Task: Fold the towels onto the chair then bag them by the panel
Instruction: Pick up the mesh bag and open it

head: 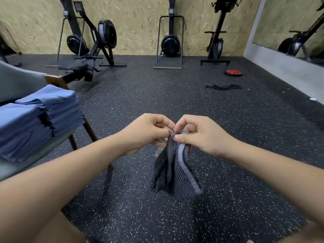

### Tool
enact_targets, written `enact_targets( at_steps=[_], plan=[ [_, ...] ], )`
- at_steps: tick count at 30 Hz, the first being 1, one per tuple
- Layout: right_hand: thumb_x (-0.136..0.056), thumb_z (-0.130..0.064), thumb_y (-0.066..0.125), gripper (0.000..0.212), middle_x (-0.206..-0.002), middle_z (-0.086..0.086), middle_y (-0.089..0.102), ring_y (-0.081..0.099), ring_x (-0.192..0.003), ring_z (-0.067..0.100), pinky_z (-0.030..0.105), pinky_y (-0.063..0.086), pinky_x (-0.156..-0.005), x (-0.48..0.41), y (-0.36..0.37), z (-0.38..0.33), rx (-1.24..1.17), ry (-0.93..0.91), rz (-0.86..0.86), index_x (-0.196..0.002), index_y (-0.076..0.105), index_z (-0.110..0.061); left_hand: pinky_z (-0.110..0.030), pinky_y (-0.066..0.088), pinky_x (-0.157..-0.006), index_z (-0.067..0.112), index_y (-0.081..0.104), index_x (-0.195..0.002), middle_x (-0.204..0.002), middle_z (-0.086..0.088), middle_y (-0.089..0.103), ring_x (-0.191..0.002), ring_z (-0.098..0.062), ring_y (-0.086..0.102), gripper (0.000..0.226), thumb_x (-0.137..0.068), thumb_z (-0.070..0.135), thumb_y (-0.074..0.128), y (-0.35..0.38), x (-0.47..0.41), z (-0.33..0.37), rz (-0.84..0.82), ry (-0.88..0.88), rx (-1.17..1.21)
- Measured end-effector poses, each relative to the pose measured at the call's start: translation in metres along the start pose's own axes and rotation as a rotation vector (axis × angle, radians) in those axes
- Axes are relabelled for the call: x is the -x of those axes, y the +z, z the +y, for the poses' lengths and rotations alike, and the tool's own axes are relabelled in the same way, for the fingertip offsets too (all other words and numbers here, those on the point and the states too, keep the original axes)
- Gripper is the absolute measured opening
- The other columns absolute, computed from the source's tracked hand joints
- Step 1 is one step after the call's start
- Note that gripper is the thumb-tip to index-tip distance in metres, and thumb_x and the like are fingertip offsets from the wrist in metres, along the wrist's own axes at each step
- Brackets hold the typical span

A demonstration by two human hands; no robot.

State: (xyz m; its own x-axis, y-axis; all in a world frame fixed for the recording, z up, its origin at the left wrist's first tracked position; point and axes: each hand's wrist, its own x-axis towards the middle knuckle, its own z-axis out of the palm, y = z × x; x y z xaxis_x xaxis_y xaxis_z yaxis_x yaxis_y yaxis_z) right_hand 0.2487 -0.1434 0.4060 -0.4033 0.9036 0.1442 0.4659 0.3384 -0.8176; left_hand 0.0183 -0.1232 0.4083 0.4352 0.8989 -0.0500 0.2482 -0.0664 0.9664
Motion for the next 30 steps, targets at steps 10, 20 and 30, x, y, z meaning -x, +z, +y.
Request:
enact_targets(
  at_steps=[10,20,30],
  plan=[
    [-0.098,-0.021,0.078,0.016,-0.075,0.012,0.075,0.065,-0.061,0.020,0.029,0.052,-0.059,-0.003,-0.005,0.002,-0.087,0.056,0.052,-0.095,0.068,-0.010,-0.042,0.061,-0.073,0.014,0.077,-0.098,-0.090,-0.010,0.079,-0.075,-0.019,0.067,0.011,-0.095,0.004,0.077,-0.003,0.001,0.006,0.123,0.167,-0.229],
    [-0.098,-0.007,0.075,0.012,-0.089,0.030,0.073,0.066,-0.067,0.021,0.028,0.053,-0.052,-0.006,-0.001,-0.001,-0.350,0.179,0.102,-0.098,0.066,0.001,-0.052,0.061,-0.094,0.026,0.078,-0.095,-0.092,0.002,0.080,-0.092,-0.026,0.077,0.016,-0.091,0.010,0.077,0.001,-0.001,0.004,0.221,0.270,-0.321],
    [-0.098,-0.009,0.076,0.009,-0.084,0.019,0.072,0.065,-0.074,0.025,0.030,0.056,-0.056,-0.004,0.001,-0.005,-0.407,0.226,0.142,-0.096,0.068,-0.005,-0.029,0.055,-0.078,0.027,0.073,-0.093,-0.086,0.009,0.076,-0.074,-0.006,0.066,0.016,-0.086,0.024,0.088,0.007,-0.003,0.006,0.231,0.281,-0.350]
  ],
)
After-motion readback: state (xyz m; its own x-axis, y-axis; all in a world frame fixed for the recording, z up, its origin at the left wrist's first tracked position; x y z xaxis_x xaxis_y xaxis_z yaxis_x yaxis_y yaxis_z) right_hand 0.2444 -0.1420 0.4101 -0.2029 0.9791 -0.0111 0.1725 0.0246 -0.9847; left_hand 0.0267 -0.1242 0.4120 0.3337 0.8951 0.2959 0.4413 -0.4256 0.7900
